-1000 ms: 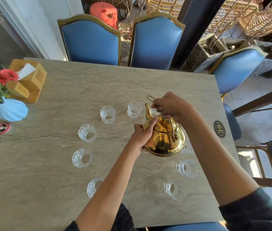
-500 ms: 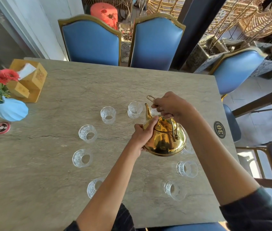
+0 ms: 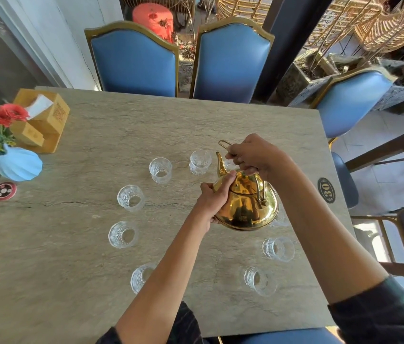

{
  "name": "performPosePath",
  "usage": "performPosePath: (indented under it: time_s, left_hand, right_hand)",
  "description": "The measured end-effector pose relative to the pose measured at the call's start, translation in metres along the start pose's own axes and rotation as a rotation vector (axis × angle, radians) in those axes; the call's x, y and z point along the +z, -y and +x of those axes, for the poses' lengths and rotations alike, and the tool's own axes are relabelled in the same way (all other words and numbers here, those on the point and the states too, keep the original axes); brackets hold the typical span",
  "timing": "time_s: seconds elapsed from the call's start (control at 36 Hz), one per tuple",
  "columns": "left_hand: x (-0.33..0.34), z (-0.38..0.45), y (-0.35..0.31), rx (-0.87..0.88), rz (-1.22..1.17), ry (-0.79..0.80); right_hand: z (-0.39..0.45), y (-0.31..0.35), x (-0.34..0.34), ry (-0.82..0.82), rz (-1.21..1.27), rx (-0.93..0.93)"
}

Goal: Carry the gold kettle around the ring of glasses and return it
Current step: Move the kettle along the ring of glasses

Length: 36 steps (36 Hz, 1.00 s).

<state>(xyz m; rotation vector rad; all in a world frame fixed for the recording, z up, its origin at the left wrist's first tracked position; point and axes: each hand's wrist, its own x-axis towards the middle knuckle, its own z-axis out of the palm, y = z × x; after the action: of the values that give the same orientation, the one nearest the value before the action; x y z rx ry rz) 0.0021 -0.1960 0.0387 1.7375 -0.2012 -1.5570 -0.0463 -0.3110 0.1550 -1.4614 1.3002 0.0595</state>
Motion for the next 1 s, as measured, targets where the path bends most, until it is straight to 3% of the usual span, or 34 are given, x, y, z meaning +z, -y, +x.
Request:
performPosePath:
  time_s: [1.0]
  left_hand:
    - [-0.0013,0.0054,0.0069,0.012,-0.003,0.011]
  right_hand:
    - [0.0019,-0.0003,0.0024,0.002,-0.032,-0.004]
